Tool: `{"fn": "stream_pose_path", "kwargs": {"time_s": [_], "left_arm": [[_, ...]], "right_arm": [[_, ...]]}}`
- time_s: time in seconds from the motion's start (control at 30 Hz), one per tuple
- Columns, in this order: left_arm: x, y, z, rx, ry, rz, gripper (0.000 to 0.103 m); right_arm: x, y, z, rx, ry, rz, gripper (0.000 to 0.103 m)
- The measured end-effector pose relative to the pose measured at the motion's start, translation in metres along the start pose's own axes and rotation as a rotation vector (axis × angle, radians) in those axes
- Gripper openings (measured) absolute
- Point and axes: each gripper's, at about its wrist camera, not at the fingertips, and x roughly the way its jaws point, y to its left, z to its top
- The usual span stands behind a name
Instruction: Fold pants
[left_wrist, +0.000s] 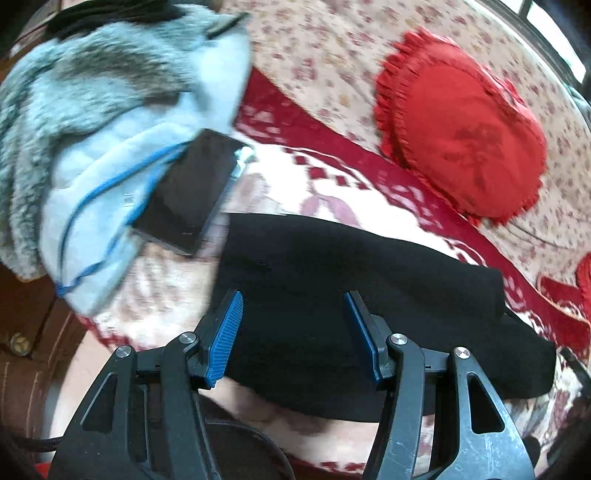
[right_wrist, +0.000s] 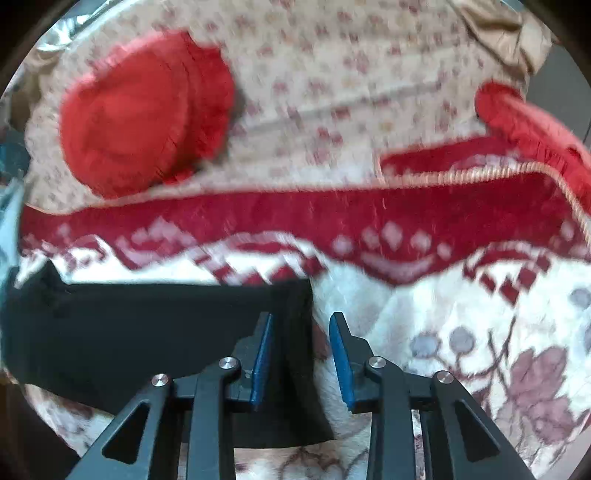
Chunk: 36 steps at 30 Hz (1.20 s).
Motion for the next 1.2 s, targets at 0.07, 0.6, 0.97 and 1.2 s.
{"fn": "stream_pose_path", "kwargs": {"time_s": [0.07, 0.6, 0.97, 1.2], "left_arm": [[-0.002, 0.016, -0.002, -0.032, 0.001, 0.005, 0.056], [0.013, 0.057, -0.039, -0.124, 0.095, -0.098, 0.056], [0.019, 0.044, -0.038, -0.074, 0.063, -0.054, 0.013], [0.014, 0.044, -0.024, -0.044, 0.061, -0.094, 0.005]], "right_arm": [[-0.01, 0.023, 0.006, -0.027, -0.019, 0.131, 0.032], [0.084, 0.225, 0.029, -0.281, 0.157, 0.487, 0.032], [0.104, 0.243, 0.033, -0.314, 0.182, 0.52, 0.023], [0.094, 0.236, 0.038, -0.292, 0.124, 0.556, 0.01]]}}
